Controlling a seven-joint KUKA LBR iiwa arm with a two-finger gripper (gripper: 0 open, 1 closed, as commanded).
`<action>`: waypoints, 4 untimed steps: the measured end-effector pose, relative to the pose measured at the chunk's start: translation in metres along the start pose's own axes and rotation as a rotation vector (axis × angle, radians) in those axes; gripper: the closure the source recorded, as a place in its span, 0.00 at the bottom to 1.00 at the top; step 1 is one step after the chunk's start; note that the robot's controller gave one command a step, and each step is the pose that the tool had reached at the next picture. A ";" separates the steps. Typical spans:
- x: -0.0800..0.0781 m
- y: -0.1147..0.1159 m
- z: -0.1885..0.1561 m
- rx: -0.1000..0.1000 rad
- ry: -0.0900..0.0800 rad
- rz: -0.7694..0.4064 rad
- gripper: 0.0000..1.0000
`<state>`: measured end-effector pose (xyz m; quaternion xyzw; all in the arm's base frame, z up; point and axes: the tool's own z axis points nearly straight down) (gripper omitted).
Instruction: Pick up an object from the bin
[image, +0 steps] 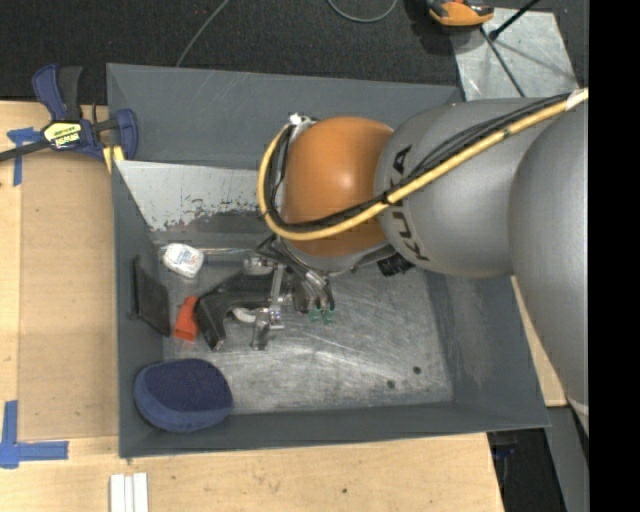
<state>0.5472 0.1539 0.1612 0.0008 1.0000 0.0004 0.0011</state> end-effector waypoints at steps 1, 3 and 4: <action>0.000 0.000 0.000 0.000 0.000 0.000 1.00; -0.008 -0.012 -0.071 0.000 -0.002 -0.247 0.00; -0.019 0.009 0.077 -0.004 -0.011 -0.274 0.00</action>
Offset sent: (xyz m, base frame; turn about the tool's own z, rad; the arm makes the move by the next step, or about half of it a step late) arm 0.0000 0.0000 0.0000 0.0000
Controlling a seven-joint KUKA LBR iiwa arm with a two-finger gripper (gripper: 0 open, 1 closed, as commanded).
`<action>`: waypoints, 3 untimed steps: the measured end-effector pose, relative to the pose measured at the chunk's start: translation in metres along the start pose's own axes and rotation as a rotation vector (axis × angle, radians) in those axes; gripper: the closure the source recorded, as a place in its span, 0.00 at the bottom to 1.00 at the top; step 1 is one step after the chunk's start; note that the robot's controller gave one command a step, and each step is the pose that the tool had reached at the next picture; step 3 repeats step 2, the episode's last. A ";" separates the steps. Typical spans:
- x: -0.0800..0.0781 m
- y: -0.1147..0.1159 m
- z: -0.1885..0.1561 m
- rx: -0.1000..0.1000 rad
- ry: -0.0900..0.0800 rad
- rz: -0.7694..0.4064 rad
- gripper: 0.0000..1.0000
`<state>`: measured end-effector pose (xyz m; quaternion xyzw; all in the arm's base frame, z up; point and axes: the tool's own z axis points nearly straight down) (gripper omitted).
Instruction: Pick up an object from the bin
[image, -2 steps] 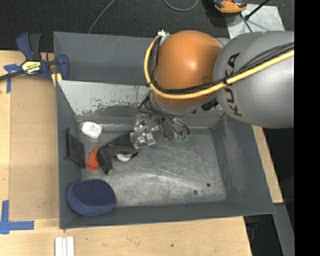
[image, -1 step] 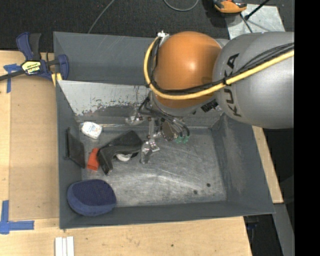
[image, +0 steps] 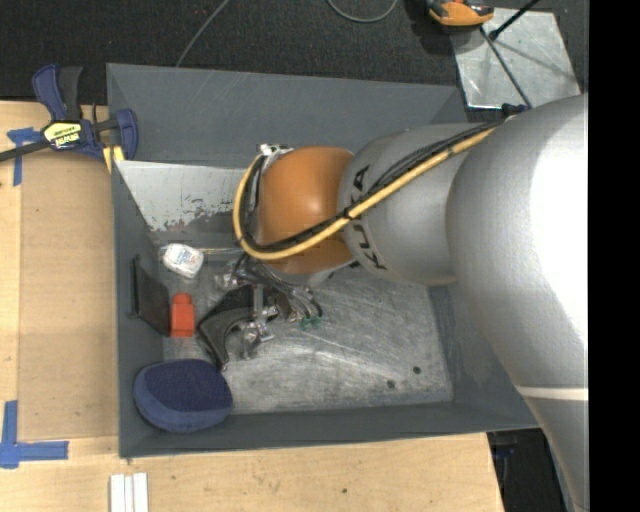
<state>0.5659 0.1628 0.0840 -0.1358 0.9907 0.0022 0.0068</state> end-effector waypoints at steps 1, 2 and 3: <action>-0.001 0.000 -0.004 0.000 -0.001 0.001 1.00; 0.000 -0.025 -0.179 0.003 0.010 -0.091 1.00; 0.000 -0.025 -0.179 0.003 0.010 -0.091 1.00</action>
Offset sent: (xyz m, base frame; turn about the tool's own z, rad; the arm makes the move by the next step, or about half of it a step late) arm 0.0000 0.0000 0.0000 0.0000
